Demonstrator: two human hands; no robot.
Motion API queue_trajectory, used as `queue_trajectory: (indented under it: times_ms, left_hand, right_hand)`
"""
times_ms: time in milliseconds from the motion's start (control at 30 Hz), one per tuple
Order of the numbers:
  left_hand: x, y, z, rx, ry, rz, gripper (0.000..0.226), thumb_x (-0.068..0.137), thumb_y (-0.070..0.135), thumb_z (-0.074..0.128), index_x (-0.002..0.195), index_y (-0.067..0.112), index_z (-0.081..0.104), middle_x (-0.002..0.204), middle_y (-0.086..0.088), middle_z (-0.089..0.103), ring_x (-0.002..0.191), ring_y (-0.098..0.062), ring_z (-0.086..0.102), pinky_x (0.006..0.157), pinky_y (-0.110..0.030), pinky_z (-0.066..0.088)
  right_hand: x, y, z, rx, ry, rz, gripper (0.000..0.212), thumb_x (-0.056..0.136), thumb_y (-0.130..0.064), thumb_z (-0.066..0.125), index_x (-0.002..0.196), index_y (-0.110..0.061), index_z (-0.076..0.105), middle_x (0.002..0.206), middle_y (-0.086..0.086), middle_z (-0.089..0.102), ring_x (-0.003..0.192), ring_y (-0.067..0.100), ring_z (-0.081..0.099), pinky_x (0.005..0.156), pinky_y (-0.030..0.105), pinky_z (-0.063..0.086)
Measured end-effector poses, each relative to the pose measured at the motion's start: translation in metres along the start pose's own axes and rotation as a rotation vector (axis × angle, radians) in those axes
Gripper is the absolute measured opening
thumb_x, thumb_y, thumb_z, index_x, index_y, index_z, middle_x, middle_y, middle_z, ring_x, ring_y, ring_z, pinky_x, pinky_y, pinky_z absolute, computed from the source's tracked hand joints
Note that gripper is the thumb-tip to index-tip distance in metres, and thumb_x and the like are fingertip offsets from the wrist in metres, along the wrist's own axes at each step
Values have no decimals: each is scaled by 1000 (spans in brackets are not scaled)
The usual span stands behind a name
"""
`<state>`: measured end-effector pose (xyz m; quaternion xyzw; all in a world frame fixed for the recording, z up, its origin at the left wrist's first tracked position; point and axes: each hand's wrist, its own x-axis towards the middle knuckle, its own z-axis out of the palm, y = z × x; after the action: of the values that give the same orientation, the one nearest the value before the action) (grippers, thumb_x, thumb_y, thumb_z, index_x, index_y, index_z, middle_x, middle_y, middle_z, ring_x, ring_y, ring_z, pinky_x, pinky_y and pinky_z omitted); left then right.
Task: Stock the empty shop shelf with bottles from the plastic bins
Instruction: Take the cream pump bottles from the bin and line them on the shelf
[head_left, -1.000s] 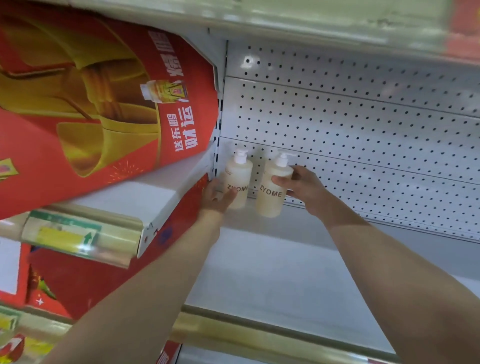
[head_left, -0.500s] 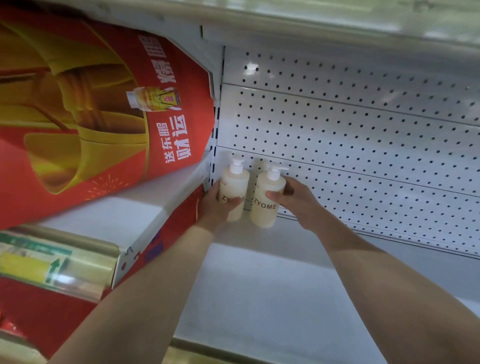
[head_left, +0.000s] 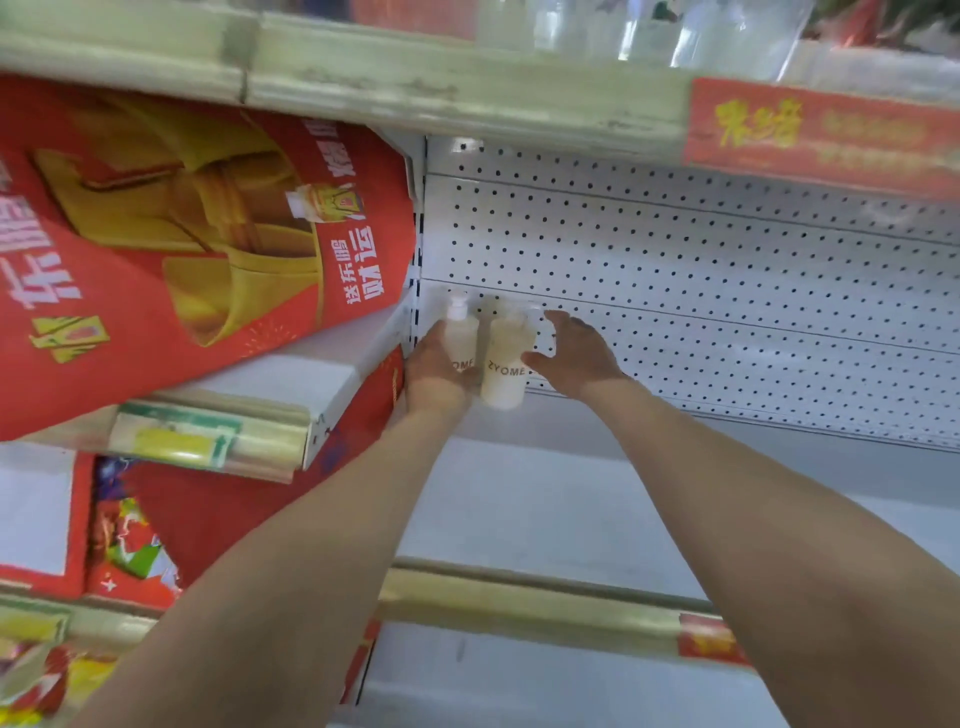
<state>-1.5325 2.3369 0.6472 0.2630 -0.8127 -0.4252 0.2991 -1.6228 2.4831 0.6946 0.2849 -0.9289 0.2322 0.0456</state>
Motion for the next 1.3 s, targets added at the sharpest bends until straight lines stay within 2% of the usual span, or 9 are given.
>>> queue_trajectory:
  times_ms: [100, 167, 267, 400, 667, 933, 1067, 1200, 1300]
  left_hand:
    - [-32, 16, -24, 71, -29, 48, 84, 78, 22, 84, 149, 13, 40, 140, -15, 53, 129, -31, 51, 108, -34, 41]
    - [-55, 25, -40, 138, -37, 97, 80, 79, 28, 82, 147, 16, 42, 134, -17, 58, 123, -35, 55, 101, -37, 45]
    - [-89, 36, -64, 221, -82, 115, 68, 90, 40, 67, 148, 18, 40, 138, -18, 55, 127, -37, 51, 103, -42, 44]
    - [-130, 41, -93, 310, -126, 150, 56, 97, 47, 52, 139, 12, 44, 127, -20, 59, 118, -38, 55, 94, -42, 47]
    - [-205, 9, -131, 234, -226, 116, 52, 99, 42, 52, 143, 13, 49, 147, -10, 50, 134, -30, 47, 108, -37, 39]
    - [-273, -98, -145, 304, -270, -79, 46, 96, 40, 57, 133, 12, 59, 135, -13, 61, 123, -32, 56, 98, -33, 40]
    - [-307, -161, -147, 288, -296, -256, 55, 93, 46, 62, 136, 12, 56, 133, -13, 62, 122, -29, 57, 98, -32, 41]
    - [-344, -207, -153, 263, -266, -398, 55, 87, 49, 69, 128, 13, 61, 119, -13, 69, 115, -27, 61, 93, -31, 42]
    - [-370, -232, -157, 292, -257, -474, 52, 85, 49, 71, 125, 18, 62, 122, -9, 68, 115, -27, 61, 96, -34, 45]
  right_hand:
    - [-38, -18, -23, -156, -9, 16, 72, 93, -46, 62, 154, -30, 29, 152, 0, 43, 142, 24, 33, 107, 47, 42]
    - [-66, -27, -36, -198, -23, 12, 72, 93, -50, 61, 154, -31, 29, 156, 0, 38, 145, 25, 28, 112, 46, 38]
    - [-109, -38, -48, -180, -10, -22, 73, 93, -53, 58, 155, -25, 32, 156, 6, 37, 144, 29, 28, 114, 47, 35]
    - [-161, -54, -53, -133, -11, -12, 69, 95, -55, 55, 154, -24, 35, 156, 8, 37, 146, 30, 27, 112, 47, 33]
    - [-241, -68, -18, -65, -128, 23, 68, 95, -58, 52, 152, -23, 38, 155, 8, 40, 142, 30, 37, 111, 42, 34]
    - [-309, -52, 70, 42, -331, 108, 69, 95, -53, 57, 149, -13, 43, 151, 8, 47, 138, 29, 44, 109, 37, 36]
    - [-342, -35, 123, 150, -490, 195, 70, 93, -51, 62, 149, -13, 44, 151, 9, 47, 136, 27, 47, 105, 31, 36]
    - [-362, -22, 170, 333, -603, 346, 77, 87, -51, 71, 148, -12, 44, 150, 11, 47, 129, 28, 53, 109, 39, 44]
    - [-364, -19, 196, 465, -630, 442, 86, 82, -48, 78, 150, -14, 39, 151, 10, 46, 127, 28, 55, 107, 41, 46]
